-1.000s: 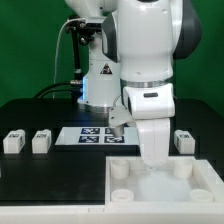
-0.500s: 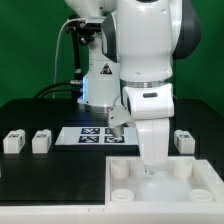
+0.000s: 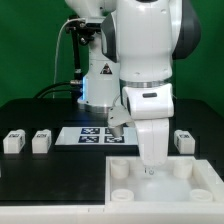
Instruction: Assemble one leg
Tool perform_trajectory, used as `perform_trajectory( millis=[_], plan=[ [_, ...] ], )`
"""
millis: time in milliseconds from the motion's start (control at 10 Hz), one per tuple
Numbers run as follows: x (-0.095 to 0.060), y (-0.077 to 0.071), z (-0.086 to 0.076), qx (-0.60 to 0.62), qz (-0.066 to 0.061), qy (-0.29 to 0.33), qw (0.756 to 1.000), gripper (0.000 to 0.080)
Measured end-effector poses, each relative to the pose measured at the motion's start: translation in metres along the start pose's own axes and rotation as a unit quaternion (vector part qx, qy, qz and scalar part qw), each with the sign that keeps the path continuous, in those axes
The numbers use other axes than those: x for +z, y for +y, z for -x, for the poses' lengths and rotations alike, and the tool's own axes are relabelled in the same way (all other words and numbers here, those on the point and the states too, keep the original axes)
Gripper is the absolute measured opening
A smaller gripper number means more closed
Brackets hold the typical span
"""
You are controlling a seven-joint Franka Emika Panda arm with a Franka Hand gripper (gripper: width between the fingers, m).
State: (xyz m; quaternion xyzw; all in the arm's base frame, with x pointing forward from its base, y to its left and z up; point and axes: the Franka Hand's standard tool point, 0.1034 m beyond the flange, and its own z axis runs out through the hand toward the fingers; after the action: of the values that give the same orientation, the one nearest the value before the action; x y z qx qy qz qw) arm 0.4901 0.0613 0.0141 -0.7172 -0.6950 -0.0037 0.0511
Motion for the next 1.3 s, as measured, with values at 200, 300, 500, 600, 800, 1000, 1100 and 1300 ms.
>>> perform_trajectory(
  millis=[200, 300, 500, 600, 800, 1000, 1100, 1300],
  plan=[
    [-0.014, -0.003, -0.002, 0.041, 0.007, -0.004, 0.999, 0.0649],
    [-0.020, -0.005, -0.005, 0.047, 0.009, -0.006, 0.999, 0.0649],
    [-0.029, -0.015, -0.023, 0.163, 0.012, -0.006, 0.986, 0.0649],
    [-0.028, -0.020, -0.032, 0.228, 0.010, -0.004, 0.974, 0.0649],
    [-0.026, -0.025, -0.051, 0.348, 0.018, 0.003, 0.937, 0.0649],
    [-0.019, -0.035, -0.053, 0.429, 0.016, 0.008, 0.903, 0.0649],
    [-0.020, -0.034, -0.054, 0.472, 0.015, 0.013, 0.881, 0.0649],
    [-0.022, -0.041, -0.065, 0.581, 0.005, 0.015, 0.814, 0.0649]
  ],
)
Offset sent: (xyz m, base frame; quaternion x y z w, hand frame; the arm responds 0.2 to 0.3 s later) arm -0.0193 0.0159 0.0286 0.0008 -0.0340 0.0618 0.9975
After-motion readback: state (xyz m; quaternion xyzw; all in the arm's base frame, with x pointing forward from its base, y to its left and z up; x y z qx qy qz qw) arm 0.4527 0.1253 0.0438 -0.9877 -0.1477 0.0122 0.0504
